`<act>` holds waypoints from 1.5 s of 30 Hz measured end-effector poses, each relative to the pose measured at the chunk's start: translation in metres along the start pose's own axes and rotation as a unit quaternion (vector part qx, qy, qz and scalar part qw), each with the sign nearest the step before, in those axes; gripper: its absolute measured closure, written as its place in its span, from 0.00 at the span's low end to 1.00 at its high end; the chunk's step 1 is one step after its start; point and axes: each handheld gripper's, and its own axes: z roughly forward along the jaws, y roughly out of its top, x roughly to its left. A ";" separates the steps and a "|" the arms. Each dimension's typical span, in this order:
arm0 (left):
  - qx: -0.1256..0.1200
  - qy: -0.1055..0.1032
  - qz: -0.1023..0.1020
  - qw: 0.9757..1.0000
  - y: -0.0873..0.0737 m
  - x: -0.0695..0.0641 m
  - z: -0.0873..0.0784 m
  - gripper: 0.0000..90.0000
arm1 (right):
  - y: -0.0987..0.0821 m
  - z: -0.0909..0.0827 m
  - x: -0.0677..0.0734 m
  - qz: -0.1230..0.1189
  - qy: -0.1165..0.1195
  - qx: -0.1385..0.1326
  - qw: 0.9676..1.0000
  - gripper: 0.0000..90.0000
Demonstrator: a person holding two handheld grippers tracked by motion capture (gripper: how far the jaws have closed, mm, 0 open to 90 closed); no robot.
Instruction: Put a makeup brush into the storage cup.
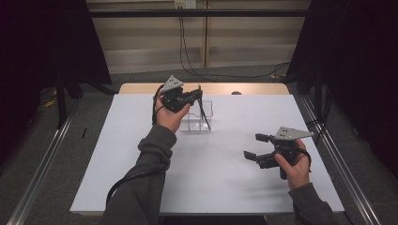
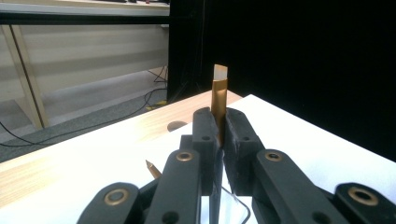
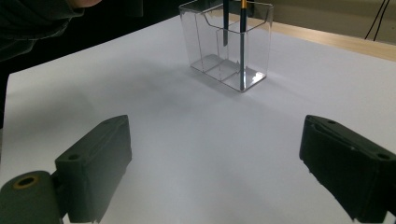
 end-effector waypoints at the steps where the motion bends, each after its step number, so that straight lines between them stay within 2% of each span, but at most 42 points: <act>1: -0.002 0.000 -0.002 1.000 -0.001 0.000 0.000 0.93 | 0.000 0.000 0.000 0.000 0.000 0.000 1.000 0.10; 2: -0.004 -0.007 -0.005 1.000 -0.001 0.000 0.001 0.93 | 0.000 0.000 0.000 -0.001 -0.002 0.001 1.000 0.10; 4: -0.001 0.001 -0.004 1.000 -0.002 0.000 0.001 0.93 | 0.000 0.000 0.000 0.000 -0.001 0.000 1.000 0.10; 6: 0.002 -0.006 0.001 1.000 -0.004 0.001 0.001 0.93 | 0.000 0.000 0.000 0.000 0.000 0.000 1.000 0.10; 7: -0.001 -0.005 -0.005 1.000 -0.005 0.000 0.002 0.93 | 0.000 0.000 0.000 0.000 0.000 0.000 1.000 0.10; 8: 0.004 0.001 -0.001 1.000 -0.005 0.000 0.001 0.93 | 0.000 0.000 0.000 -0.001 -0.001 0.001 1.000 0.10; 10: -0.003 -0.003 -0.006 1.000 -0.007 0.000 0.003 0.93 | 0.000 0.000 0.000 -0.001 0.000 0.001 1.000 0.10; 11: 0.006 0.001 -0.003 1.000 -0.007 0.000 0.002 0.93 | 0.000 0.000 0.000 -0.002 -0.002 0.001 1.000 0.10; 12: 0.003 0.000 -0.005 1.000 -0.008 0.001 0.002 0.93 | 0.000 0.000 0.000 -0.001 -0.002 0.001 1.000 0.10; 13: 0.003 -0.010 -0.002 1.000 -0.009 0.002 0.003 0.93 | 0.000 0.000 0.000 -0.001 -0.002 0.001 1.000 0.10; 16: 0.001 0.002 -0.010 1.000 -0.010 0.001 0.003 0.93 | -0.001 0.000 -0.001 -0.001 -0.002 0.001 1.000 0.10; 17: 0.003 -0.008 -0.006 1.000 -0.011 0.002 0.003 0.93 | -0.001 -0.001 -0.001 0.000 -0.003 0.001 1.000 0.10; 20: 0.003 0.000 -0.012 1.000 -0.012 0.000 0.004 0.93 | -0.001 -0.001 -0.001 0.000 -0.003 0.001 1.000 0.10; 21: 0.004 -0.007 -0.009 1.000 -0.013 0.002 0.005 0.93 | -0.001 -0.001 -0.001 0.000 -0.002 0.001 1.000 0.10; 23: 0.006 0.001 -0.011 1.000 -0.014 0.000 0.005 0.93 | -0.001 -0.001 -0.001 -0.001 -0.002 0.001 1.000 0.10; 27: 0.008 -0.008 -0.009 1.000 -0.017 0.001 0.008 0.93 | 0.000 -0.001 -0.001 0.000 -0.003 0.000 1.000 0.10; 31: 0.016 -0.001 -0.008 1.000 -0.019 0.000 0.009 0.93 | 0.000 -0.001 -0.001 -0.002 -0.001 0.000 1.000 0.10; 33: 0.013 -0.012 -0.011 1.000 -0.020 0.001 0.010 0.93 | 0.000 -0.001 -0.001 -0.001 -0.002 -0.001 1.000 0.10; 34: 0.017 0.000 -0.008 1.000 -0.021 0.000 0.010 0.93 | 0.000 -0.002 -0.001 0.000 -0.002 0.000 1.000 0.10; 37: 0.019 -0.010 -0.009 1.000 -0.022 0.001 0.011 0.93 | 0.000 -0.002 -0.001 0.000 -0.002 -0.001 1.000 0.10; 38: 0.018 -0.010 -0.009 1.000 -0.022 0.001 0.011 0.93 | 0.000 -0.002 -0.001 0.001 -0.002 -0.001 1.000 0.10; 39: 0.022 0.000 -0.009 1.000 -0.023 0.000 0.011 0.93 | 0.000 -0.002 -0.001 0.001 -0.003 0.000 1.000 0.10; 42: 0.022 -0.011 -0.010 1.000 -0.024 0.000 0.012 0.93 | 0.000 -0.002 -0.001 0.000 -0.002 0.000 1.000 0.10; 43: 0.025 -0.001 -0.011 1.000 -0.025 -0.001 0.012 0.93 | 0.000 -0.002 -0.001 0.000 -0.002 0.000 1.000 0.10; 45: 0.026 -0.008 -0.011 1.000 -0.026 -0.001 0.013 0.93 | 0.000 -0.002 -0.001 0.000 -0.002 -0.001 1.000 0.10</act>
